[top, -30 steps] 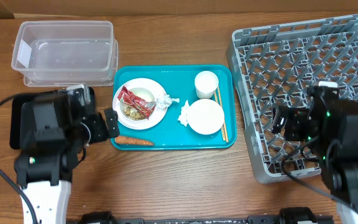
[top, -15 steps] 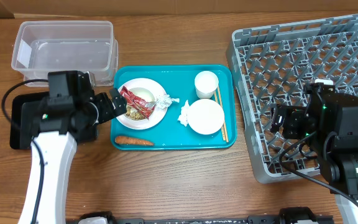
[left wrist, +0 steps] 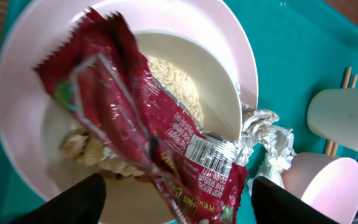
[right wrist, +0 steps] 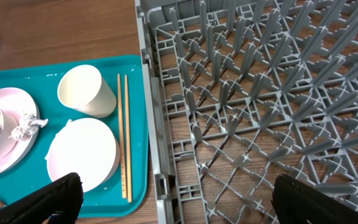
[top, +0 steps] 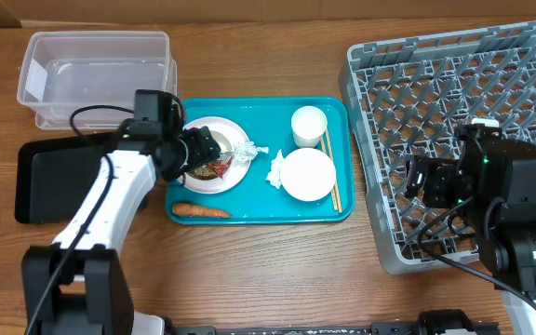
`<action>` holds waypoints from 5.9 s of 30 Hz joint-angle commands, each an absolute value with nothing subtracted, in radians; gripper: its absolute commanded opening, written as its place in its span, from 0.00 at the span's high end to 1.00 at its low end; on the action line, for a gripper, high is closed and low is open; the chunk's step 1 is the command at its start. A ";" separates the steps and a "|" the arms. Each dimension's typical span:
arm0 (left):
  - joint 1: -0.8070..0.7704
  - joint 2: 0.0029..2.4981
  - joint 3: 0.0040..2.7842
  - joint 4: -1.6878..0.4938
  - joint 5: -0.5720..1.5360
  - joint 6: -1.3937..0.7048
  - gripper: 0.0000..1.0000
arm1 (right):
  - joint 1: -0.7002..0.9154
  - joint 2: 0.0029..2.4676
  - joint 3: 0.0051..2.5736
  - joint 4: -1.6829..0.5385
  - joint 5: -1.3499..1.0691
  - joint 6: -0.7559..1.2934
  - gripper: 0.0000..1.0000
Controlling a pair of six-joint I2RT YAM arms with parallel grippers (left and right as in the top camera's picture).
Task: Sort waste into correct bins and load items into the dishwasher
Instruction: 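Reach the left gripper to the red wrapper on the plate and grasp it, then carry the red wrapper with the left gripper into the clear bin, then grasp the crumpled white tissue on the tray with the left gripper, then drop the tissue into the clear bin with the left gripper, then grasp the second tissue between the bowls with the left gripper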
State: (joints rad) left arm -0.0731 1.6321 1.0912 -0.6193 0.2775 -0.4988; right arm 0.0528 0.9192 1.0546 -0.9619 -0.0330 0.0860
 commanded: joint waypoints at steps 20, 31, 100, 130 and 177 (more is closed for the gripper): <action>-0.085 1.665 1.311 -0.692 0.266 -0.476 0.96 | 0.050 0.912 1.086 -0.956 -0.026 0.090 0.00; -0.001 1.670 1.515 -0.560 -0.215 -0.423 0.96 | 0.050 0.912 1.086 -0.956 -0.026 0.090 0.00; -0.411 2.076 1.585 -0.908 -0.023 0.112 0.33 | 0.050 0.947 1.086 -0.976 -0.027 0.090 0.00; -0.266 1.868 1.734 -0.863 -0.204 -0.020 0.96 | 0.050 0.947 1.086 -0.979 -0.026 0.090 0.00; -0.368 1.893 1.568 -1.078 0.262 -0.344 0.28 | 0.050 0.947 1.086 -0.979 -0.027 0.090 0.00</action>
State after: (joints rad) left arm -0.3325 1.9240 1.6382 -1.1034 0.2783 -0.2028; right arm 0.0528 0.9482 1.0550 -0.9844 -0.0334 0.0856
